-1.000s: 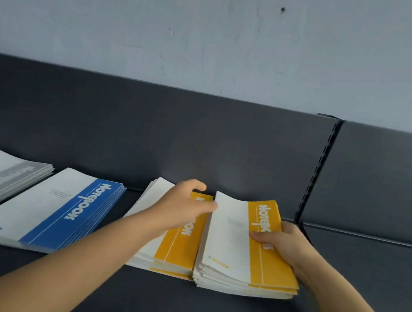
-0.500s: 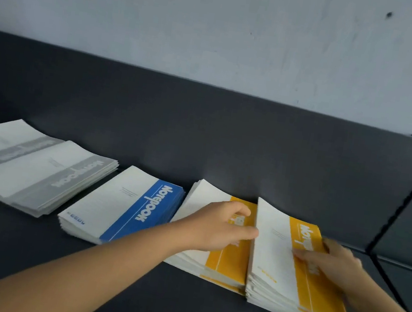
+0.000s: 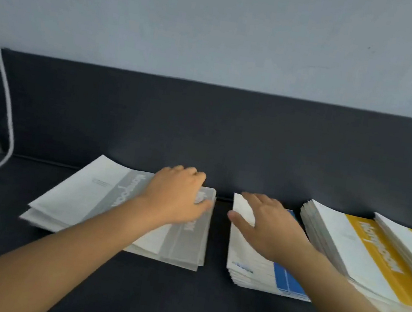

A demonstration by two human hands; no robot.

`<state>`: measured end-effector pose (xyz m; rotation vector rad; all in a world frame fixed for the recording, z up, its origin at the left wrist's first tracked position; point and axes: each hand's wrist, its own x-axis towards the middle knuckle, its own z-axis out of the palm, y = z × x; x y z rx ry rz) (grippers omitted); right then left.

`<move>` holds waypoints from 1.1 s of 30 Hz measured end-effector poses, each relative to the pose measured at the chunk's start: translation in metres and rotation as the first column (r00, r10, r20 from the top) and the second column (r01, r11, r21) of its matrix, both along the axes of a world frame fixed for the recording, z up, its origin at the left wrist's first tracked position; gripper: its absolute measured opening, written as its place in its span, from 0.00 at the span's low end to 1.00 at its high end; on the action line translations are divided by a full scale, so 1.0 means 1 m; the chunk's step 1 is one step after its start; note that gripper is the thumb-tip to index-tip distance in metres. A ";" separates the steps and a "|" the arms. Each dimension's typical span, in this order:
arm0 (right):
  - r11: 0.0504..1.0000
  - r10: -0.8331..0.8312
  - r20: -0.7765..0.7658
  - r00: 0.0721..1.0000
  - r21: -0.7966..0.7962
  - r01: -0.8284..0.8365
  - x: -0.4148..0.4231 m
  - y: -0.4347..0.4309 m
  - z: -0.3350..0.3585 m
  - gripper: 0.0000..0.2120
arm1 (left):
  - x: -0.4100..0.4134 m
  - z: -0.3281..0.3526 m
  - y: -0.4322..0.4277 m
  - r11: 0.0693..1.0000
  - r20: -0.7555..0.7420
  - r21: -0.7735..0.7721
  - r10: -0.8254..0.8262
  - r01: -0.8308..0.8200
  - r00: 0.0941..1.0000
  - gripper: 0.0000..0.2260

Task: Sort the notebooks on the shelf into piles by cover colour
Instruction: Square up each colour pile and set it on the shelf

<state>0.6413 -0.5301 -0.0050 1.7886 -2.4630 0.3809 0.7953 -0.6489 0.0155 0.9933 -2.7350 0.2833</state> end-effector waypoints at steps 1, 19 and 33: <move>0.999 0.018 -0.011 1.000 0.040 -0.017 0.015 -0.012 -0.003 0.30 | 0.013 -0.001 -0.011 0.999 0.025 -0.021 0.027 -0.026 0.999 0.24; 0.979 0.060 -0.010 0.998 0.196 -0.057 0.119 -0.097 -0.022 0.31 | 0.138 -0.023 -0.134 0.701 -0.013 0.609 0.475 -0.370 0.880 0.36; 0.985 -0.114 -0.111 0.987 0.120 0.127 0.063 -0.046 0.002 0.31 | 0.083 -0.007 -0.107 0.723 0.159 0.547 0.404 -0.421 0.901 0.36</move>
